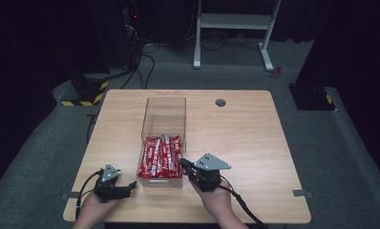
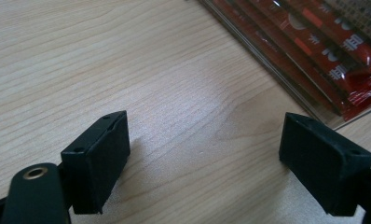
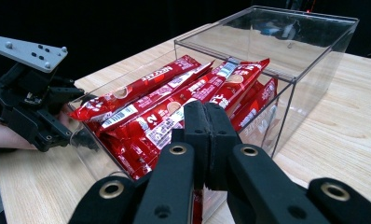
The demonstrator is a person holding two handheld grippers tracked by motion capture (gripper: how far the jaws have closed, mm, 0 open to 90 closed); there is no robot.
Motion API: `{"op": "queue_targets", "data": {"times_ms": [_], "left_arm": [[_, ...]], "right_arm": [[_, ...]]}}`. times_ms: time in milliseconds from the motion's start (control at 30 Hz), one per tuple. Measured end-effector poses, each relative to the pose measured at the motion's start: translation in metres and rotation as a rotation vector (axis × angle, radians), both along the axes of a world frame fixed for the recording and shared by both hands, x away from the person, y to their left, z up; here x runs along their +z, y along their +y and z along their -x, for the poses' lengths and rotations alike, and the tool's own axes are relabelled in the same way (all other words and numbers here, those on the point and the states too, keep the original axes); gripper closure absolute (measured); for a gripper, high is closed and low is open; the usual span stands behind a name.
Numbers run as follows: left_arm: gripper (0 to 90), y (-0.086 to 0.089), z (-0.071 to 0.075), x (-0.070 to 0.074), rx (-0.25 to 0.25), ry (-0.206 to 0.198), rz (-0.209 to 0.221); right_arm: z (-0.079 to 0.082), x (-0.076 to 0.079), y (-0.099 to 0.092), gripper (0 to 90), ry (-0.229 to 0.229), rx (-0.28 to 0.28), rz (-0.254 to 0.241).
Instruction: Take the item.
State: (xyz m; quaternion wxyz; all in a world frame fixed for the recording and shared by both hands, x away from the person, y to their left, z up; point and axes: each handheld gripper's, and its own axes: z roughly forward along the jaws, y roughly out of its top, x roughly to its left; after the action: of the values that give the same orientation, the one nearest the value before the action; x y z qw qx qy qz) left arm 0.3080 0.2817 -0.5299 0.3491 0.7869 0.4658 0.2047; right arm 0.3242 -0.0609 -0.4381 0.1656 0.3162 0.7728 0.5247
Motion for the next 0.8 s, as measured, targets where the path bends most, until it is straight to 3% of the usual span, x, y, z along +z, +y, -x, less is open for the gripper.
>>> {"op": "queue_targets", "data": {"times_ms": [800], "left_arm": [[16.5,0.0,0.0,0.0,0.0,0.0,0.0]], "right_arm": [[-0.003,0.01,-0.016,89.8,-0.032,-0.033,-0.033]]}}
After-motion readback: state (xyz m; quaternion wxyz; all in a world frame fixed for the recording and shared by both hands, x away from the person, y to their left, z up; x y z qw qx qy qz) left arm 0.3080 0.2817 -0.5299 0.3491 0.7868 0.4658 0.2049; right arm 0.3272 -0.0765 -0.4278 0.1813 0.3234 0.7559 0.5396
